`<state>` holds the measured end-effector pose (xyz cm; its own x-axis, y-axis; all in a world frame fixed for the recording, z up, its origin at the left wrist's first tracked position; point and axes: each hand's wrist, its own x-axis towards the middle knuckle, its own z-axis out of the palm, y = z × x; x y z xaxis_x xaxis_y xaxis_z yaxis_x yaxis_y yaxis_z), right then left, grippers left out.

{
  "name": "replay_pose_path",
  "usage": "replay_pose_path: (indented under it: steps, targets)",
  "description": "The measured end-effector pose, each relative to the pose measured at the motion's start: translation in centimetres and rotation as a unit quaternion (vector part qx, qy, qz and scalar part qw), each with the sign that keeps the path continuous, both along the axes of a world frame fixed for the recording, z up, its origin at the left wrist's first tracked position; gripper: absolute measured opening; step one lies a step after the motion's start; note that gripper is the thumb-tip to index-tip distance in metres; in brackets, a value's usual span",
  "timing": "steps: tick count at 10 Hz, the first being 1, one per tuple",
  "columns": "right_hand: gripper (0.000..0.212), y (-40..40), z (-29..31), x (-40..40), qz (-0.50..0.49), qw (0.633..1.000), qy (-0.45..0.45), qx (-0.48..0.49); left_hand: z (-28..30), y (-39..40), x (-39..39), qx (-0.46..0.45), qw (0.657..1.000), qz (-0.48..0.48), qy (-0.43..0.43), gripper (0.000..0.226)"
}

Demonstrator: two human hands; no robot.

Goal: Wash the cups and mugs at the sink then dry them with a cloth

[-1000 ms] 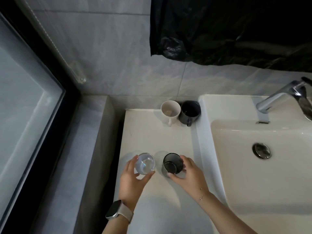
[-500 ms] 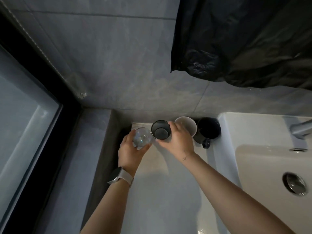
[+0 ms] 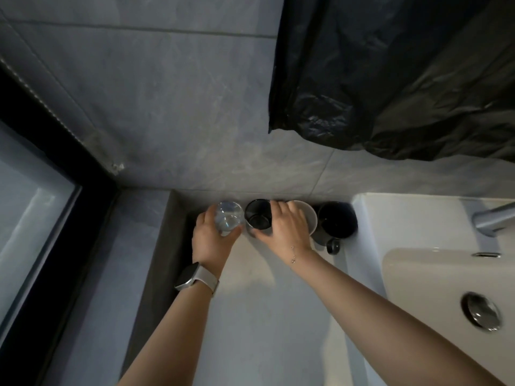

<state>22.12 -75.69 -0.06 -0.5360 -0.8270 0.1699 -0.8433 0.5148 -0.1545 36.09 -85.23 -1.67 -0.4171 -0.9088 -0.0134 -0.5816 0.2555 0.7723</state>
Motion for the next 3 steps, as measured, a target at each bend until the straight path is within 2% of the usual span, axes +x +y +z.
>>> replay_pose_path:
  steps: [1,2,3]
  targets:
    - [0.079,0.2,0.0,0.7,-0.009,0.999,-0.051,-0.015,0.3,0.1,-0.1,0.016,1.0,-0.002,-0.006,0.076]
    - [0.074,0.3,0.4,0.9,0.0,0.996,-0.081,-0.028,0.5,-0.3,-0.1,0.022,0.999,-0.021,-0.014,0.078]
    - [0.066,1.1,1.1,1.3,-0.002,0.974,-0.212,-0.079,1.9,-0.5,0.0,0.05,0.998,-0.033,-0.028,0.087]
